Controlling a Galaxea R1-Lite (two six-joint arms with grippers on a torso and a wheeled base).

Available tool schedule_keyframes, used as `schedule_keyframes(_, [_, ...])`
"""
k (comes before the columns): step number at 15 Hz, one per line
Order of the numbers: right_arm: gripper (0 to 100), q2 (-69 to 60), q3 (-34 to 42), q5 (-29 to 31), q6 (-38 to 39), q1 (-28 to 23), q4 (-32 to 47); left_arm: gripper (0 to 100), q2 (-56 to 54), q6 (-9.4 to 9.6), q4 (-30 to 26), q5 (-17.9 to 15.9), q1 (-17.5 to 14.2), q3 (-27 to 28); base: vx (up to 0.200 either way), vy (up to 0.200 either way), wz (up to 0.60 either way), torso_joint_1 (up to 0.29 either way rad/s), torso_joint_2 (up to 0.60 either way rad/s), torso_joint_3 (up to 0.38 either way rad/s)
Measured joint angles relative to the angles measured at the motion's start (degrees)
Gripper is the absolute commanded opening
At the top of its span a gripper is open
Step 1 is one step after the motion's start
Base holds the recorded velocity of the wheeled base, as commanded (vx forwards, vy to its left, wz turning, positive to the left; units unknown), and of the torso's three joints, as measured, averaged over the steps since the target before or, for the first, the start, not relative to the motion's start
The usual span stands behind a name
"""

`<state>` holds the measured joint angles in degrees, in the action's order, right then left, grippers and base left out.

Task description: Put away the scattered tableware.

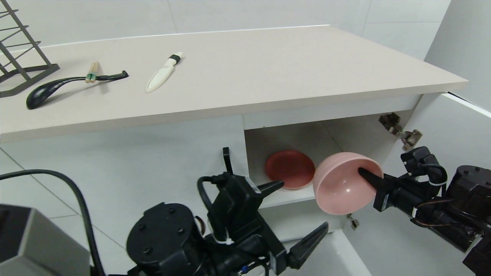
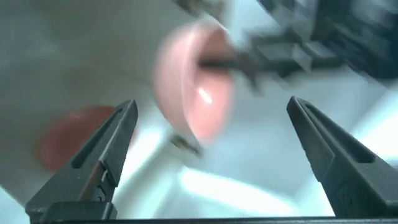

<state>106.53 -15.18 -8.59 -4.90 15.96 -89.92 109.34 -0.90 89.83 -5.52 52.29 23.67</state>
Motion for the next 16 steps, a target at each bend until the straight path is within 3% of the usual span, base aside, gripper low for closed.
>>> schedule_keyframes(3, [0,0.33,0.72,0.00,0.00,0.09,0.01,100,-8.12,-0.33,0.16,-11.93,-3.50,-11.01,0.000,0.000,0.00,0.000,0.00,0.000])
schedule_keyframes(6, [0,0.07,2.12,0.00,0.01,0.09,0.00,100,-16.62,-0.07,0.09,-23.49,-6.90,-18.71,0.000,0.000,0.00,0.000,0.00,0.000])
schedule_keyframes(8, [0,-0.80,3.68,0.00,0.00,0.11,-0.02,100,-23.53,1.34,0.11,-28.64,-10.80,-21.72,0.000,0.000,0.00,0.000,0.00,0.000])
schedule_keyframes(11, [0,-1.63,4.02,-0.07,0.00,0.11,-0.02,100,-33.16,6.53,-4.27,-29.21,-18.09,-23.24,0.000,0.000,0.00,0.000,0.00,0.000])
schedule_keyframes(13, [0,-1.29,3.72,-0.07,0.06,0.09,-0.05,100,-41.95,7.98,-13.64,-29.04,-22.10,-23.49,0.000,0.000,0.00,0.000,0.00,0.000])
schedule_keyframes(16, [0,-0.24,3.68,-0.07,1.78,0.02,-0.02,100,-57.44,8.47,-32.50,-28.93,-30.29,-23.63,0.000,0.000,0.00,0.000,0.00,0.000])
